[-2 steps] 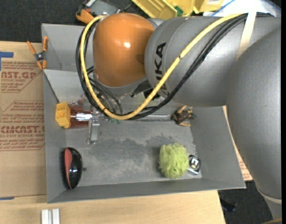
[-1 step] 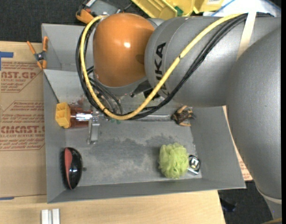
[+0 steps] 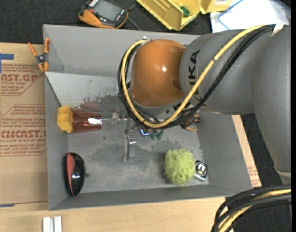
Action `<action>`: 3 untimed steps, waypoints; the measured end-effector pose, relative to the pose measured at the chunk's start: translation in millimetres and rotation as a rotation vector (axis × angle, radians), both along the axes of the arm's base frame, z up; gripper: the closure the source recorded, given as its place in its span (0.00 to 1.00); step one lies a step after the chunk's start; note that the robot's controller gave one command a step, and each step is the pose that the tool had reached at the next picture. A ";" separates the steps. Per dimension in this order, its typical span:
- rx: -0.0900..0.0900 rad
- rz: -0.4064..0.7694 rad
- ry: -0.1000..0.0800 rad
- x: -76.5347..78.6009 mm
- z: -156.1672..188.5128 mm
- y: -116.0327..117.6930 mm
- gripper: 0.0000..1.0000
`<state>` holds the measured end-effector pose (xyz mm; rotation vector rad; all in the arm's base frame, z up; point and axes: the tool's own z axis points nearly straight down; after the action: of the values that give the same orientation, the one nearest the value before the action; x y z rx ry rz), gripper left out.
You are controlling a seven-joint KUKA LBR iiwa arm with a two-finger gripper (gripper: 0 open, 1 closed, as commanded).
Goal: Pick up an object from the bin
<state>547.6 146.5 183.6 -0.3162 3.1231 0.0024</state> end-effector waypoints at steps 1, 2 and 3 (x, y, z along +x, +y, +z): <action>0.004 0.014 -0.006 -11.9 -14.4 -6.7 0.00; -0.002 -0.220 -0.001 -6.2 -26.1 -76.0 0.00; 0.004 0.213 -0.010 21.3 -32.5 -63.9 0.00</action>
Offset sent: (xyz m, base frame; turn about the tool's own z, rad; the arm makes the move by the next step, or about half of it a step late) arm -0.0066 -0.0741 -0.0255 0.2166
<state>568.9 82.6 151.0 -0.6436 3.0615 0.0081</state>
